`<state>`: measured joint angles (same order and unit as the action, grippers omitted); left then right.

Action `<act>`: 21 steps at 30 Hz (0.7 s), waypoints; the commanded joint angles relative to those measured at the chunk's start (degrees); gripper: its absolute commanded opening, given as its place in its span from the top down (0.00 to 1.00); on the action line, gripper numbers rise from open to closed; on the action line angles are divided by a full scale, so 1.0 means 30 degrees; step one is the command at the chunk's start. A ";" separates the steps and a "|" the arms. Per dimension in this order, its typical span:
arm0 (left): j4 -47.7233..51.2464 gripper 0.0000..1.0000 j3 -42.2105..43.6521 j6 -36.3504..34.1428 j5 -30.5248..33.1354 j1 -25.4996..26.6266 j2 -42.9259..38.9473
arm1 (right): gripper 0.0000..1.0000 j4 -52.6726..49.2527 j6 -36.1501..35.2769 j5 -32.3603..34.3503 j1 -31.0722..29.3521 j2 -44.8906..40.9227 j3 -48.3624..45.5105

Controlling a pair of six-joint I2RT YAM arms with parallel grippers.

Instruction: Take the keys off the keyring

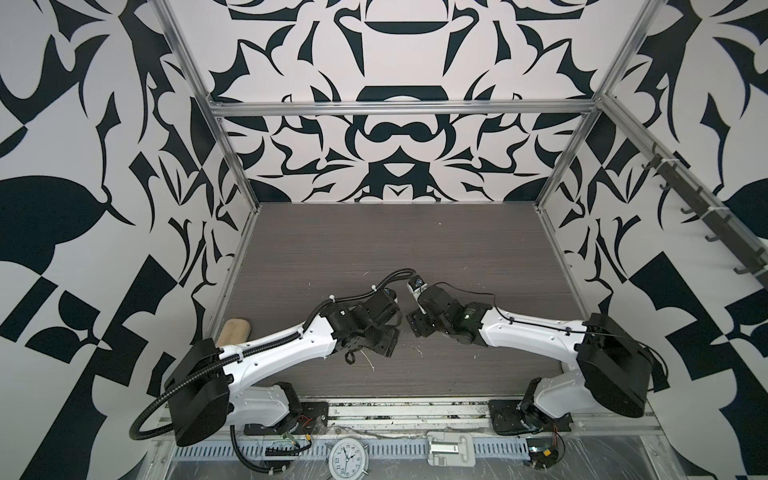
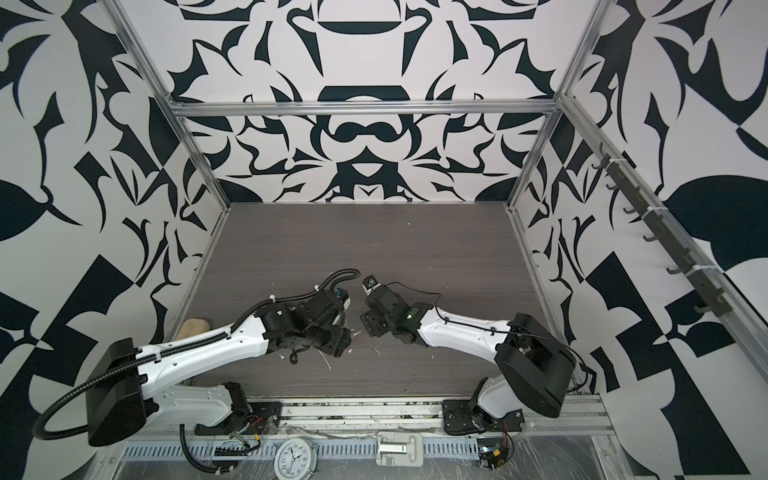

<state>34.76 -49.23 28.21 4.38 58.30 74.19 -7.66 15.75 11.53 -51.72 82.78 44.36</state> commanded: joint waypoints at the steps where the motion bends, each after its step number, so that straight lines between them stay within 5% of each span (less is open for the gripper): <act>1: 0.0475 0.32 -0.0317 -0.0477 -0.1569 0.0070 0.0724 | 0.18 0.0283 0.0391 -0.0581 0.0205 -0.0679 -0.0339; 9: 0.0004 0.47 -0.0894 -0.1245 -0.0412 -0.0057 0.2969 | 0.24 0.0080 0.0831 -0.0972 0.1104 -0.3011 -0.1012; 21: -0.0514 0.51 -0.1337 -0.2054 0.1102 -0.0599 0.4472 | 0.30 -0.0609 0.0830 -0.0861 0.1510 -0.4795 -0.1280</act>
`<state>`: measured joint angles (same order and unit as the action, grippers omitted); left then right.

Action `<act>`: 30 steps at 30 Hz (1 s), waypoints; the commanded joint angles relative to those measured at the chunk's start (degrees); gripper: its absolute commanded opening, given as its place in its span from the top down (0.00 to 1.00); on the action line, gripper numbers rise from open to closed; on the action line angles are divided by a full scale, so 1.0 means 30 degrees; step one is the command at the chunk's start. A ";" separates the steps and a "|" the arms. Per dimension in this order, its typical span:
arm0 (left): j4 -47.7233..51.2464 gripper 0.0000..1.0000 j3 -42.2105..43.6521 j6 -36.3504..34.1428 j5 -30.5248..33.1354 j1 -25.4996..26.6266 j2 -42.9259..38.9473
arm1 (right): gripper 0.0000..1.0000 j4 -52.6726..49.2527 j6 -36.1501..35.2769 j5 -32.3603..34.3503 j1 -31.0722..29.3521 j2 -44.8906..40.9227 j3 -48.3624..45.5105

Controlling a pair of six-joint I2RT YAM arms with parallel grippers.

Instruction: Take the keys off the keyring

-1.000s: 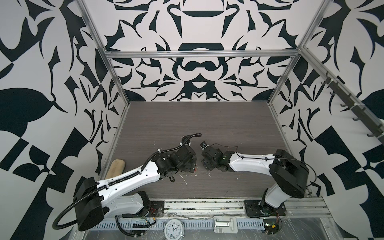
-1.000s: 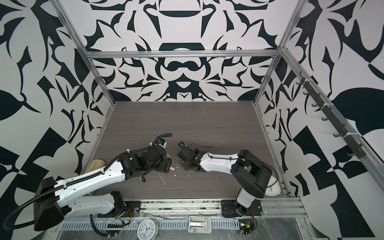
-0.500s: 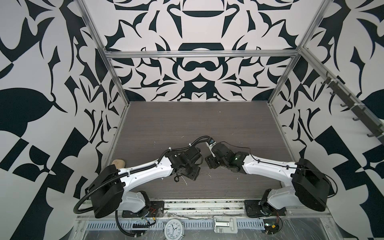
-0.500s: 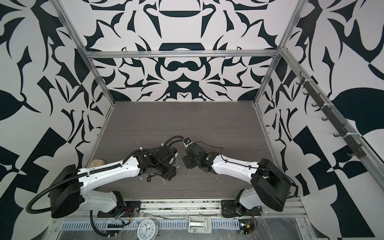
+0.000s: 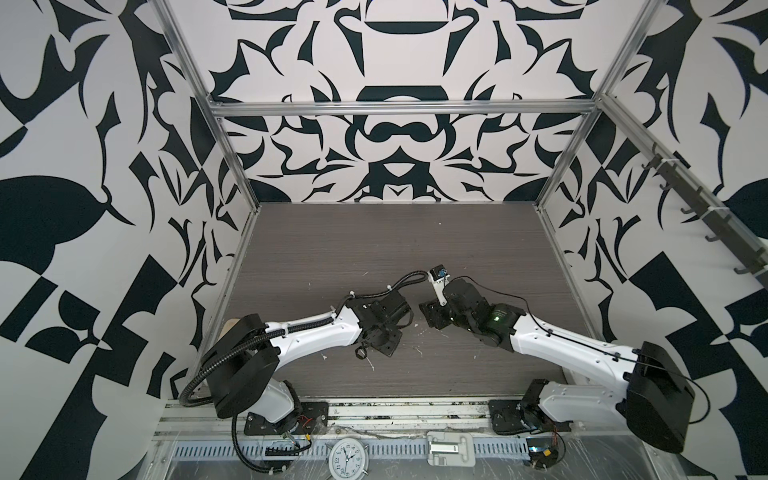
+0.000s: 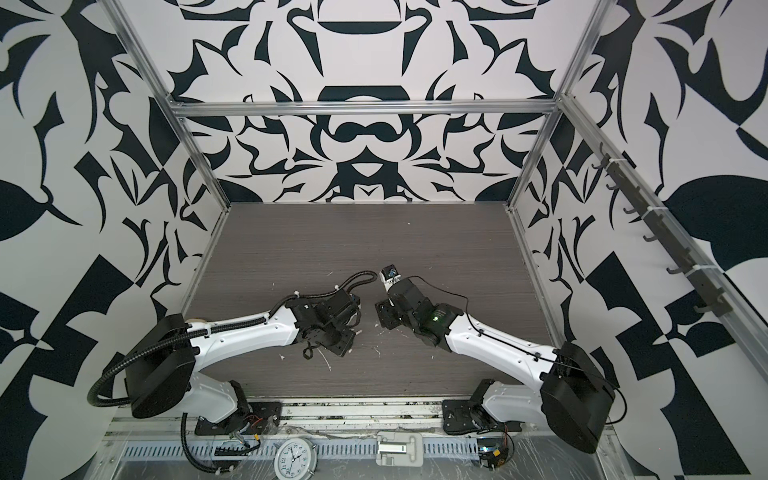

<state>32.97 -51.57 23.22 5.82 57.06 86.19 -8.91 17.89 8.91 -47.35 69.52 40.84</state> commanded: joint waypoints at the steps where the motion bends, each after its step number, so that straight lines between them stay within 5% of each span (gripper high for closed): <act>1: 0.0083 0.51 -0.0605 -0.0470 0.0675 -0.0207 0.0614 | 0.30 -0.0270 0.0106 0.0019 0.0067 -0.0379 -0.0107; 17: -0.0004 0.66 -0.0406 -0.0505 0.0856 -0.0197 0.1760 | 0.32 -0.0607 -0.0007 0.0303 0.0315 -0.1002 -0.0137; 30: 0.0249 0.68 -0.0497 -0.0322 0.1565 0.0142 0.2249 | 0.32 -0.0781 0.0017 0.0382 0.0479 -0.1346 -0.0293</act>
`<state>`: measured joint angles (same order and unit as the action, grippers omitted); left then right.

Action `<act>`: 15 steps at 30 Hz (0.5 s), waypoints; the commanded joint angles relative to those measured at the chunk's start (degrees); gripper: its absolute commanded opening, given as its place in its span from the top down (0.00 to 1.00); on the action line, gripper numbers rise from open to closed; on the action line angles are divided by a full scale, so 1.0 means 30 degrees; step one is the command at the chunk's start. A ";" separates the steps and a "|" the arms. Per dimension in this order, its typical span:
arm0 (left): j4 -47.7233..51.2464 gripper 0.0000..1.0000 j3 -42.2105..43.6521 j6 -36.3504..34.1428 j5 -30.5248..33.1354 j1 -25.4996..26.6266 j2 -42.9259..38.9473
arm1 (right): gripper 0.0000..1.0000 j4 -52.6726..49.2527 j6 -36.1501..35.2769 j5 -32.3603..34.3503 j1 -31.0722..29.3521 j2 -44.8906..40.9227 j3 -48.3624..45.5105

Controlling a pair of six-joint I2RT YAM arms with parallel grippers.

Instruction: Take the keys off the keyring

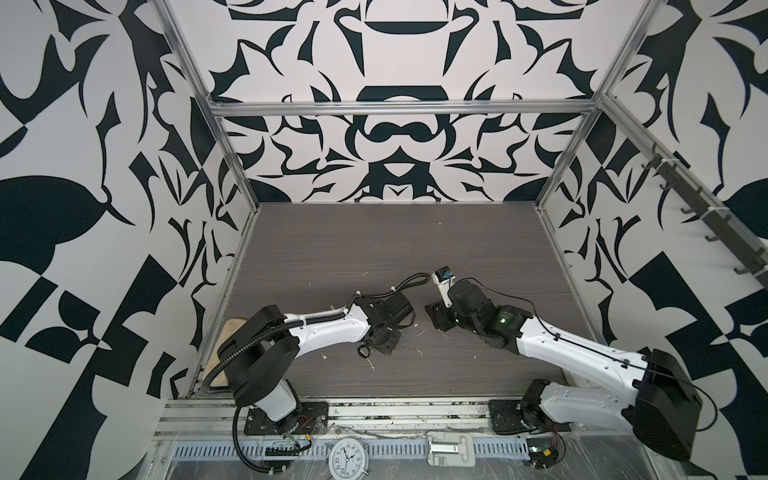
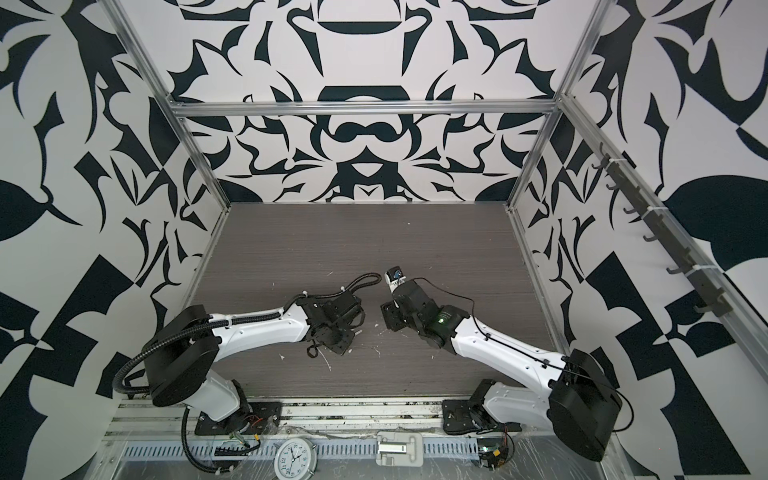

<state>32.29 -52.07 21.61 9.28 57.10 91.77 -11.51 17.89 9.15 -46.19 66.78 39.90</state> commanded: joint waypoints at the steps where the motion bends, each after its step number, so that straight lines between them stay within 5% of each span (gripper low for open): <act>1: 0.0478 0.68 -0.0337 0.0241 0.0445 0.0173 0.0441 | 0.32 0.0055 0.0034 0.0293 0.0111 -0.0436 0.0004; 7: 0.0573 0.64 -0.0530 0.0297 0.0727 0.0407 0.0781 | 0.32 -0.0057 0.0041 0.0334 0.0136 -0.0581 -0.0029; 15: 0.0544 0.76 -0.0733 0.0240 0.0966 0.0865 0.1115 | 0.33 -0.0120 0.0080 0.0359 0.0193 -0.0729 -0.0188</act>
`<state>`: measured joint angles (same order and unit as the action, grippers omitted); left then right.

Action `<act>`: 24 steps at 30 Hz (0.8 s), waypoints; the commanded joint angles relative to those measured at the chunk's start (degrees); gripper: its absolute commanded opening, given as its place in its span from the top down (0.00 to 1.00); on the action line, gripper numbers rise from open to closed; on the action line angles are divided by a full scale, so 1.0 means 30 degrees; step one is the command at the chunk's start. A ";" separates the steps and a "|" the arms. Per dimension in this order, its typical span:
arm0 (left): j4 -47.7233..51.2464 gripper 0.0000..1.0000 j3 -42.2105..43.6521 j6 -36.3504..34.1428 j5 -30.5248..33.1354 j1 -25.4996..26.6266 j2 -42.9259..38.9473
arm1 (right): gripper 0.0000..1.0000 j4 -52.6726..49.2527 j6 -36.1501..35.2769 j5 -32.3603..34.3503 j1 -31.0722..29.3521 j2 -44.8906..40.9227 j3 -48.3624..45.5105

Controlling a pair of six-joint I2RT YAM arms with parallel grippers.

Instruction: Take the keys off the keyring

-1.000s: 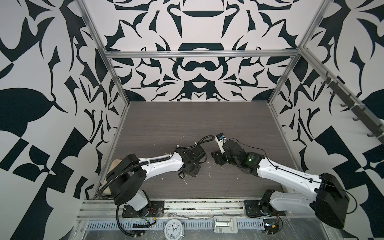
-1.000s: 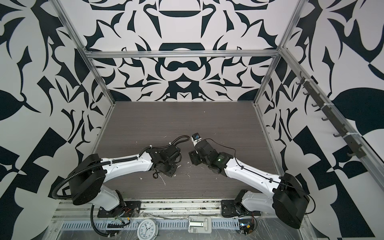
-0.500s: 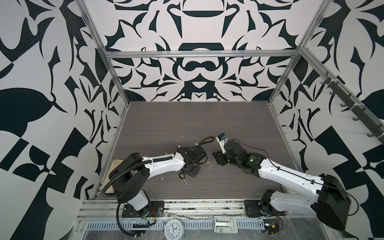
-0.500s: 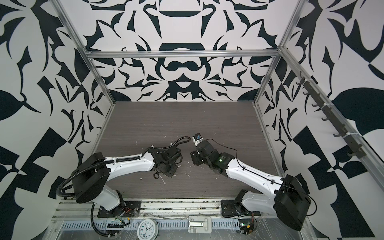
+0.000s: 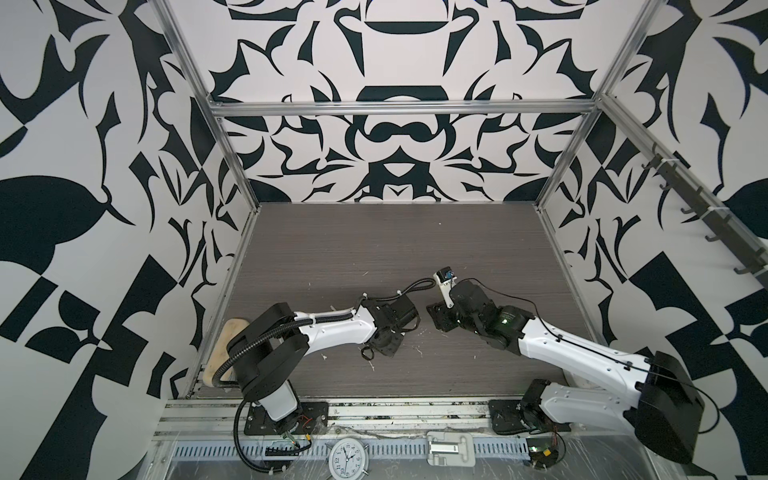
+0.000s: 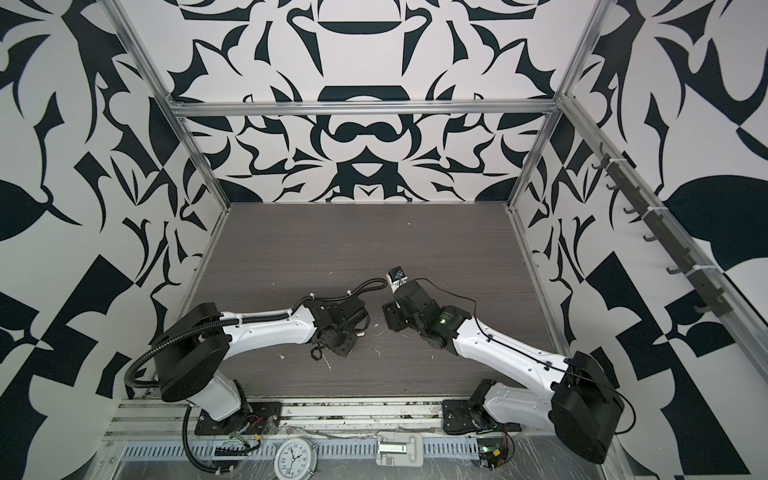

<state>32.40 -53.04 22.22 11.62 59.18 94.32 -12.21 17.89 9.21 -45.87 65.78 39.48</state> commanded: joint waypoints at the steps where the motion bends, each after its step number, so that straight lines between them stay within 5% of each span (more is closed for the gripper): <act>1: 0.0501 0.79 -0.0404 0.0021 0.0170 0.0179 0.0283 | 0.33 0.0095 0.0079 0.0353 0.0084 -0.0393 -0.0037; 11: 0.0895 1.00 -0.0718 -0.0140 0.0456 0.0210 -0.0718 | 0.33 0.0317 0.0189 0.0242 0.0146 -0.0429 0.0037; 22: 0.0806 1.00 -0.1808 -0.0931 0.0639 0.0210 -0.3952 | 0.35 0.1854 0.0216 -0.0074 0.0263 -0.1958 -0.0727; 24: 0.0736 1.00 -0.2122 -0.1384 0.0653 0.0203 -0.4676 | 0.27 0.2525 0.0075 -0.0434 0.0260 -0.2600 -0.1076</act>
<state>33.67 -57.23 20.03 12.93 59.64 83.35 -9.37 18.44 8.88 -45.34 60.64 37.15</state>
